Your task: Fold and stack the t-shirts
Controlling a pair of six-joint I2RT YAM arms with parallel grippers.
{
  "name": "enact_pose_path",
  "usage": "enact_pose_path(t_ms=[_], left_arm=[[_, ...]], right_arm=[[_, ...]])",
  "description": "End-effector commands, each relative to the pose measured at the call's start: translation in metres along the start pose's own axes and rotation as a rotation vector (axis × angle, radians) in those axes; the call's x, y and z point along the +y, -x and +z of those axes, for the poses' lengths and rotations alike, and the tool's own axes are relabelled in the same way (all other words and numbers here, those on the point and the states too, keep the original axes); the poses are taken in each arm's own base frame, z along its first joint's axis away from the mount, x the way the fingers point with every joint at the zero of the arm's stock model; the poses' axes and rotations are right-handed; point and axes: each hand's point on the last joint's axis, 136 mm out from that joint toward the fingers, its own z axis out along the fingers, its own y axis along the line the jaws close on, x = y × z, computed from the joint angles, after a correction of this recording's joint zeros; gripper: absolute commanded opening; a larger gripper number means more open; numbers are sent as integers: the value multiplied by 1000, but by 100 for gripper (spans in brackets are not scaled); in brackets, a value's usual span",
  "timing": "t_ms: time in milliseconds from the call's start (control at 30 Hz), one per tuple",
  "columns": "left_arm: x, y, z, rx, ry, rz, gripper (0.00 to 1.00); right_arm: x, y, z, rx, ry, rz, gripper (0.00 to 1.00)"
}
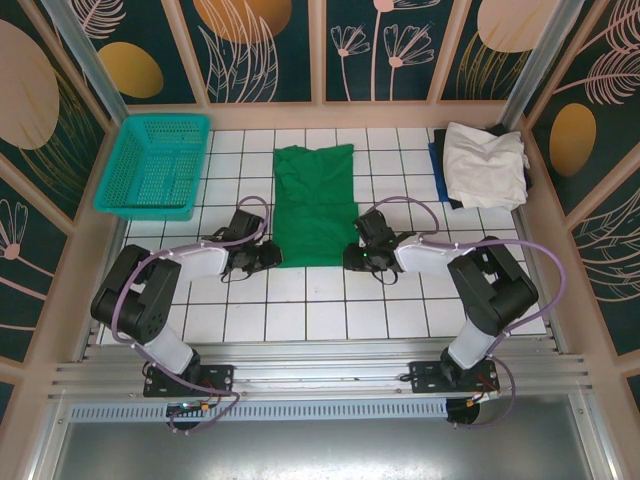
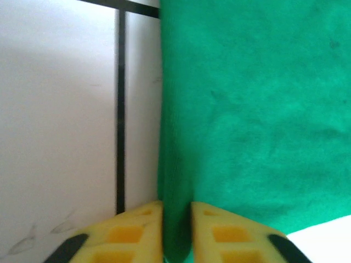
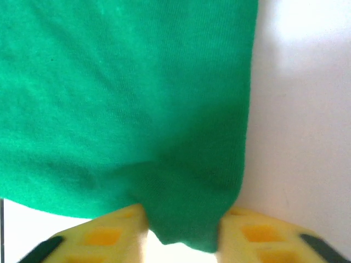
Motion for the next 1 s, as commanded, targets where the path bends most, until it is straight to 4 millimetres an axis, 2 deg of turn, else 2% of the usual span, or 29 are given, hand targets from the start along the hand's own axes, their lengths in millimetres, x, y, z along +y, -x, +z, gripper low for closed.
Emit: enact_pose_path(t_ms=[0,100,167,367,633,700,867,967], left_arm=[[-16,3,-2,1,-61,20,10],[-14,0,-12,-9,-54,23,0],[-15,-4,-21,-17,-60,21,0],[-15,-24,-48,-31,-114,6,0],[7,-58,-63,-11,-89,-28,0],[10,-63,-65,-18,-98,-37,0],[23,-82,-53,21,-102,-79,0],[31,-88,-53,19,-81,-86,0]], right_arm=[[3,11,-1,-32,-2,-5,19],[2,8,-13,-42,-3,2,6],[3,3,-22,-46,10,8,0],[4,-21,-44,-44,10,-9,0],[9,-48,-65,-16,36,-3,0],[7,-59,-64,-11,50,9,0],[5,-87,-51,54,70,21,0],[-6,-98,-51,73,23,23,0]])
